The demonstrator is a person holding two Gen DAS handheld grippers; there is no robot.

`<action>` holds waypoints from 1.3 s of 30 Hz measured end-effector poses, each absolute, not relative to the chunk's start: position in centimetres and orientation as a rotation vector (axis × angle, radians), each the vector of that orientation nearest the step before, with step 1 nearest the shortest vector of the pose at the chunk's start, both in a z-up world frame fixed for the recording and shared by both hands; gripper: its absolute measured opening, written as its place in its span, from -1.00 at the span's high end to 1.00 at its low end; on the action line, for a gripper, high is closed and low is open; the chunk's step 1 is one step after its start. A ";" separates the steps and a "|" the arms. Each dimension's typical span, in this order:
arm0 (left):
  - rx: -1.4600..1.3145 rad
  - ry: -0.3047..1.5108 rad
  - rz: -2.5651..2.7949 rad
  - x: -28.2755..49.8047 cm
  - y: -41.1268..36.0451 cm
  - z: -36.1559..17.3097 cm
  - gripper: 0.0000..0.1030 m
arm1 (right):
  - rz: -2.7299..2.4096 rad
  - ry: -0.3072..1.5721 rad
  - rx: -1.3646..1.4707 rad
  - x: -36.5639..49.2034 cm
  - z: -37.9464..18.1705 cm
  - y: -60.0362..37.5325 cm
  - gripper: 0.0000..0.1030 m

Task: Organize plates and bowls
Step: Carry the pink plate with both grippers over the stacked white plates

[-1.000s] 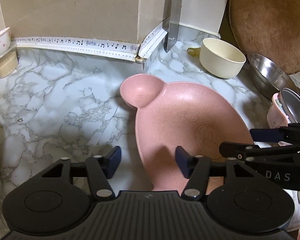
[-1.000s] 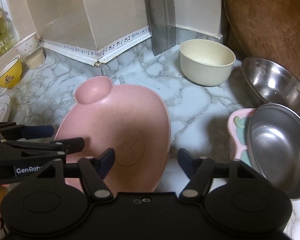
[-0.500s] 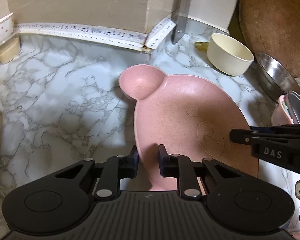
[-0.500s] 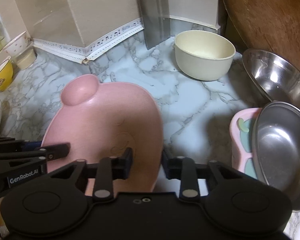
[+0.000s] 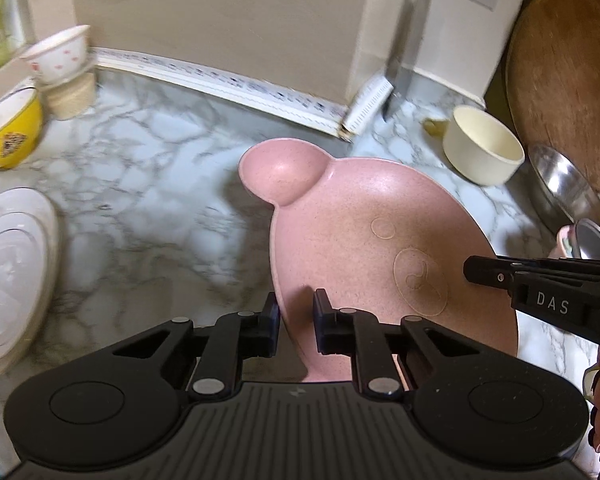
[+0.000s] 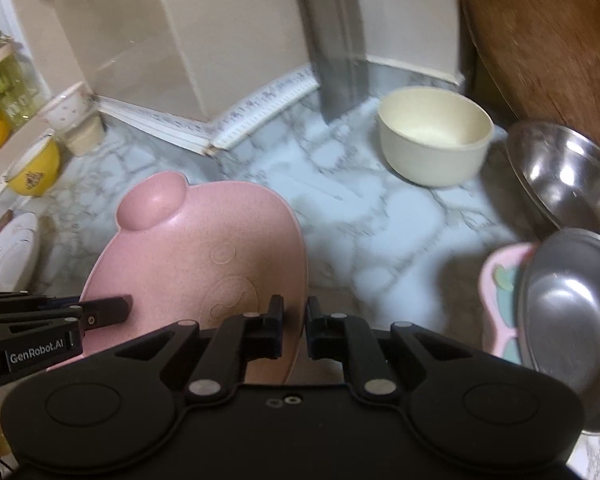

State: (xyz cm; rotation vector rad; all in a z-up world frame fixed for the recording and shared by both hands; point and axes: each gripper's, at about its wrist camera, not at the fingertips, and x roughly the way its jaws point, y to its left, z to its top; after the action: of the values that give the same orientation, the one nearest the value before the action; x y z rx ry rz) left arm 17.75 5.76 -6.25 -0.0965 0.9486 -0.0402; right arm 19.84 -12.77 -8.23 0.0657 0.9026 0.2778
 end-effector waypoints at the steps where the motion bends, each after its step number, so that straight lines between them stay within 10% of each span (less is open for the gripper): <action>1: -0.103 0.944 -0.029 17.5 6.2 -5.8 0.69 | 0.289 0.894 0.064 19.8 -7.8 -12.4 0.79; 39: -0.294 0.873 0.377 11.0 32.3 -3.8 0.69 | 0.683 0.853 -0.081 21.1 -4.8 14.9 0.82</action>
State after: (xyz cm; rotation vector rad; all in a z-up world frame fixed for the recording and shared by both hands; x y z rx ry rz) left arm 10.99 32.25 -3.82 -0.2945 0.8732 0.3766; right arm 21.09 14.89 -4.78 -0.0815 0.8528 0.6828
